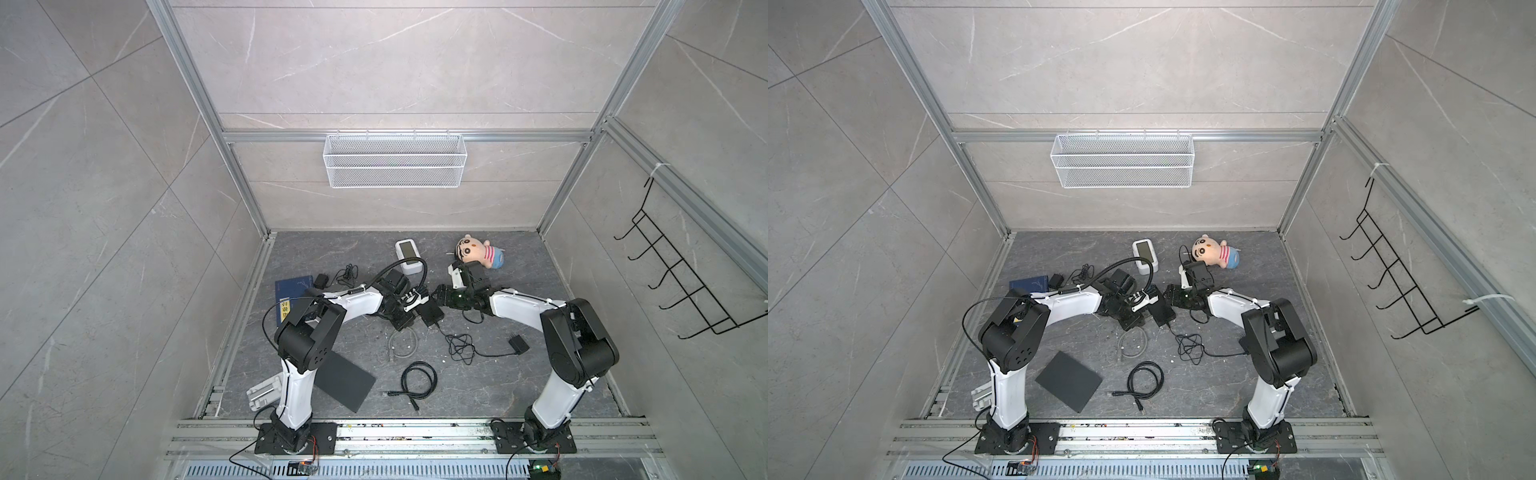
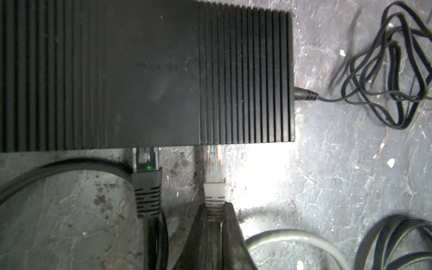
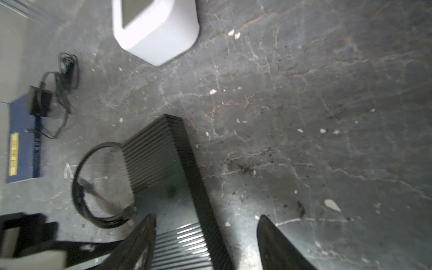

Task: Insert the plug into the switch port

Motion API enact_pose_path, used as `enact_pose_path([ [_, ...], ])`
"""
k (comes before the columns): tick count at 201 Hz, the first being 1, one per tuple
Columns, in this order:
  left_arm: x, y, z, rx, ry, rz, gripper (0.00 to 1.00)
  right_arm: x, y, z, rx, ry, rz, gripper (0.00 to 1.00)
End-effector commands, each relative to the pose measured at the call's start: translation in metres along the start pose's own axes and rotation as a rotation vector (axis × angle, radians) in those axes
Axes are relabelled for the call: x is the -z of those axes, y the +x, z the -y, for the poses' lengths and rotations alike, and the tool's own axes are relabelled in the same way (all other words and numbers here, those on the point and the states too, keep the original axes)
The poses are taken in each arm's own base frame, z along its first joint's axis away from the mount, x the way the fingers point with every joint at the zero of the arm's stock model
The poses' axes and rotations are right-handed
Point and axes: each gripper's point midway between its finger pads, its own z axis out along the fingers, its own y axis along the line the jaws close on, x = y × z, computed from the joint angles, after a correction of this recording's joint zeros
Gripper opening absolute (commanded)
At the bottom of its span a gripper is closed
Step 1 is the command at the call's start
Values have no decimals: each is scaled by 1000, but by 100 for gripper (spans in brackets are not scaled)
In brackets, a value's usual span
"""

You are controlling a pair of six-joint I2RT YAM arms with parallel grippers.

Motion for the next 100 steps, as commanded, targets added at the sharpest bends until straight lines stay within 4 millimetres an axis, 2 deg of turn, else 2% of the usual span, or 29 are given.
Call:
enact_pose_path([
  [1,-14,25,2,41,18,-86,0,-11,14,4,36,36,-60,71],
  [49,-8,17,16,44,60,-18,0,-17,33,3,13,20,-86,70],
  [100,-3,10,19,51,56,31,1,-25,47,6,-10,31,-106,68],
])
